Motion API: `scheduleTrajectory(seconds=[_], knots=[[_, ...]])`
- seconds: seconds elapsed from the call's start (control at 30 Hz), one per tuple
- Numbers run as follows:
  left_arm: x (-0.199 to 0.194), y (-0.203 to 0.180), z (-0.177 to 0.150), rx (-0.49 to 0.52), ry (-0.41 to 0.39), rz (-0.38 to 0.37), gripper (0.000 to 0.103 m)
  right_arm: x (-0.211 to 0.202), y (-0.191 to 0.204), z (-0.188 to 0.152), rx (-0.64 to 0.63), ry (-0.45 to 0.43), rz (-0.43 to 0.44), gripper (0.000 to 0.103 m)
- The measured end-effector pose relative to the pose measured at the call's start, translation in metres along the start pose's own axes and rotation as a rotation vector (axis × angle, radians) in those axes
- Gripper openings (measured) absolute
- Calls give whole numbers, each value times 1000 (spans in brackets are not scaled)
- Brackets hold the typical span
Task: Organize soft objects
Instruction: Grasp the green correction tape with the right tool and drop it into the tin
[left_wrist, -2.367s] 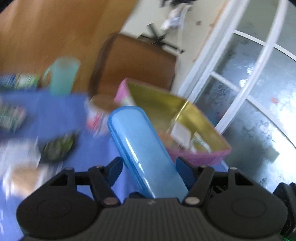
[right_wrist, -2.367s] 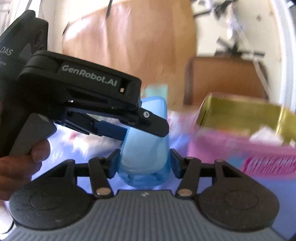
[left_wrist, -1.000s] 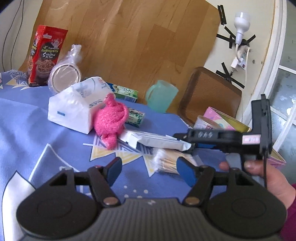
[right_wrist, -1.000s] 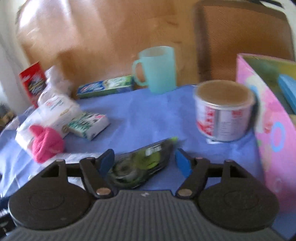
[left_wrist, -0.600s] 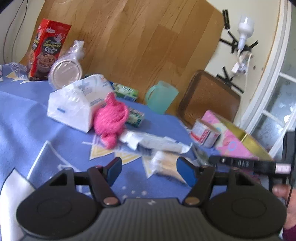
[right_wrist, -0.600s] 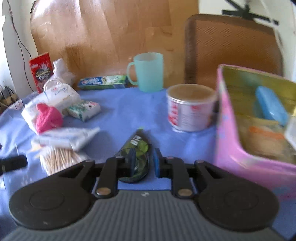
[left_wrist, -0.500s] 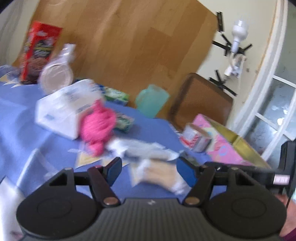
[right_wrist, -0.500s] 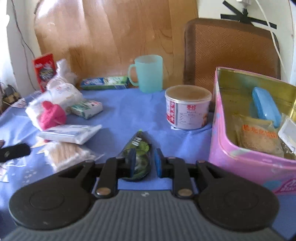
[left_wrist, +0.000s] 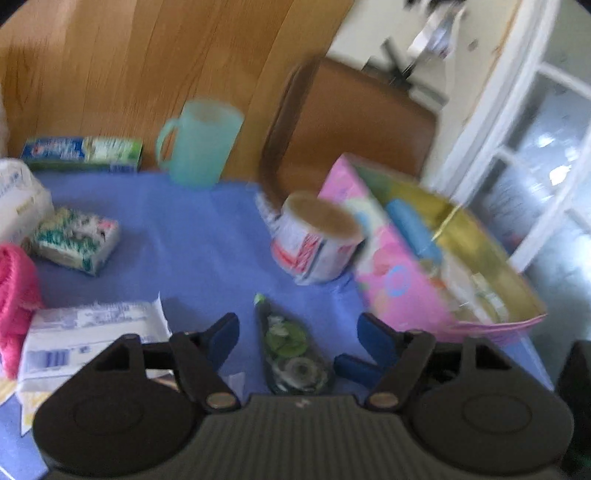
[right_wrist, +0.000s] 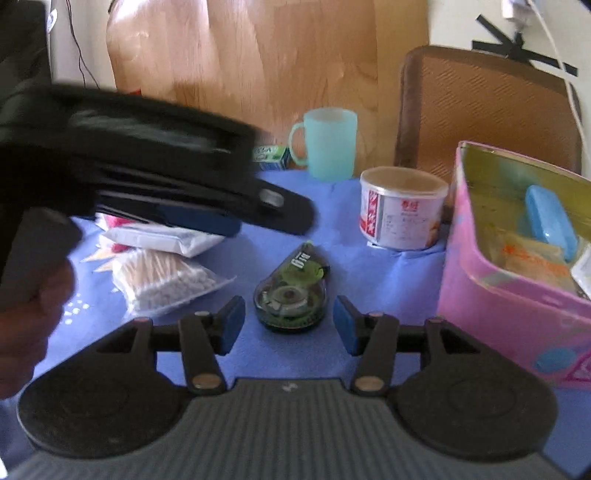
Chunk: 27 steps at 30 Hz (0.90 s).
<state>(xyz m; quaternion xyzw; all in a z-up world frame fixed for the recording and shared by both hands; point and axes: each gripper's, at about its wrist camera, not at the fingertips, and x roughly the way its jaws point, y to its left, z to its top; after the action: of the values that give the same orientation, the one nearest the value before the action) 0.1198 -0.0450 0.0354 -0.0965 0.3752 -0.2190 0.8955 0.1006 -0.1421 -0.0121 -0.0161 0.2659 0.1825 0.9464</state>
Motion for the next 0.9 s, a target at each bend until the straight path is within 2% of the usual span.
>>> scheduleTrajectory(seconds=[0.03,0.07,0.1,0.13,0.2,0.27,0.37,0.47,0.6,0.67,0.73,0.8,0.83,0.9], knots=[[10,1,0,-8,35,11,71,6,-1,0,-4,16,1,56],[18,5,-2,-22,75,6,58,9,-2,0,-8,10,0,56],[23,6,-4,-35,92,-3,50,12,-2,0,-14,7,-1,52],[24,6,-7,-33,80,-4,44,12,-2,1,-16,5,5,52],[21,7,-8,-52,77,-5,40,9,-3,-1,-15,-8,10,51],[8,4,-8,-73,42,-34,40,-1,-4,-5,-14,-45,8,51],[-13,-11,0,-53,-23,-66,40,-24,2,-7,-45,-138,-19,51],[-25,-35,12,2,-73,-101,40,-48,1,-4,-60,-235,-71,51],[-16,-77,27,85,-88,-173,41,-78,-21,-2,-29,-322,-156,51],[-7,-96,30,106,-85,-217,41,-87,-36,-3,-9,-346,-204,51],[-1,-113,30,121,-90,-240,47,-91,-52,-5,8,-354,-277,52],[2,-123,28,139,-118,-241,54,-91,-76,-7,48,-346,-349,52],[2,-126,27,144,-131,-236,55,-91,-88,-10,61,-339,-391,53],[0,-124,25,141,-142,-232,55,-85,-107,-12,71,-299,-469,65]])
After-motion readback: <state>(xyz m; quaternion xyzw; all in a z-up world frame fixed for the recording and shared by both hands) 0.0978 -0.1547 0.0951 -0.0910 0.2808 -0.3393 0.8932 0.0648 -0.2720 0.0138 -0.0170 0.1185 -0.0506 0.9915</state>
